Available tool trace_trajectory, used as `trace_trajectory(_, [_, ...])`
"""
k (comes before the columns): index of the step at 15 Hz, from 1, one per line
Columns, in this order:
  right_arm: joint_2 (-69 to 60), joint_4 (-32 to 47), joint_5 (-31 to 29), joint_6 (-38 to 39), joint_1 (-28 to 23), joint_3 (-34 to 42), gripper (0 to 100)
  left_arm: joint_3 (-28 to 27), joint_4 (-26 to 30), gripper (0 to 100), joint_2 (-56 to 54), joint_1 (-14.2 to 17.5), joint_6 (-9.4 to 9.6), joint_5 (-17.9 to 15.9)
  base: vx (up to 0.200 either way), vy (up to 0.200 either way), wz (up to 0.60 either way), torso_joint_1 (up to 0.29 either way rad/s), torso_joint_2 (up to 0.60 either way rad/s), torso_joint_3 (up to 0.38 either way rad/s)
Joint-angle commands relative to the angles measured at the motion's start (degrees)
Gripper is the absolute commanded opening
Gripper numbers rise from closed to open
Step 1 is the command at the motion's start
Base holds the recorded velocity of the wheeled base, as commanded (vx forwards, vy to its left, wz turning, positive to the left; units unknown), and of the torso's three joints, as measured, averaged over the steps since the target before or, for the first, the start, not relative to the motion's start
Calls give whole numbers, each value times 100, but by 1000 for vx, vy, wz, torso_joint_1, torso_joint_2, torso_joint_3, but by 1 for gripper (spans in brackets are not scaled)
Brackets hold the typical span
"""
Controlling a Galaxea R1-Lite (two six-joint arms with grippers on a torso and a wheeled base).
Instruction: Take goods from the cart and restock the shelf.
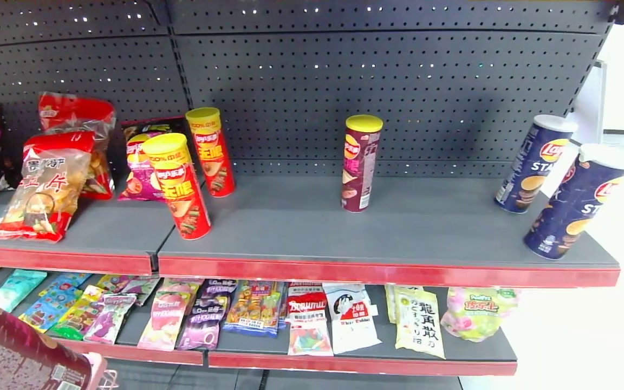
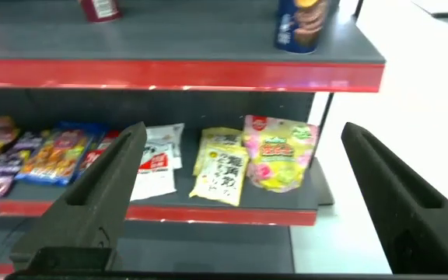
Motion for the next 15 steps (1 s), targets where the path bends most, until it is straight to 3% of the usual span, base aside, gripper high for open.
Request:
trace_trajectory(1, [6, -18, 4, -6, -3, 0, 100, 5, 8, 0, 13, -9, 0, 4, 200, 0, 0, 2, 2, 2])
trace_trajectory(11, [6, -18, 22, -24, -3, 0, 100, 14, 17, 0, -40, -9, 0, -14, 20, 0, 0, -2, 1, 0])
trace_trajectory(13, [6, -9, 31, -24, -3, 0, 100, 5, 17, 0, -48, -9, 8, -14, 200, 0, 0, 2, 0, 0])
trace_trajectory(15, [6, -18, 22, -24, -3, 0, 100, -13, 8, 0, -198, -27, 0, -119, 0, 0, 0, 0, 0, 0])
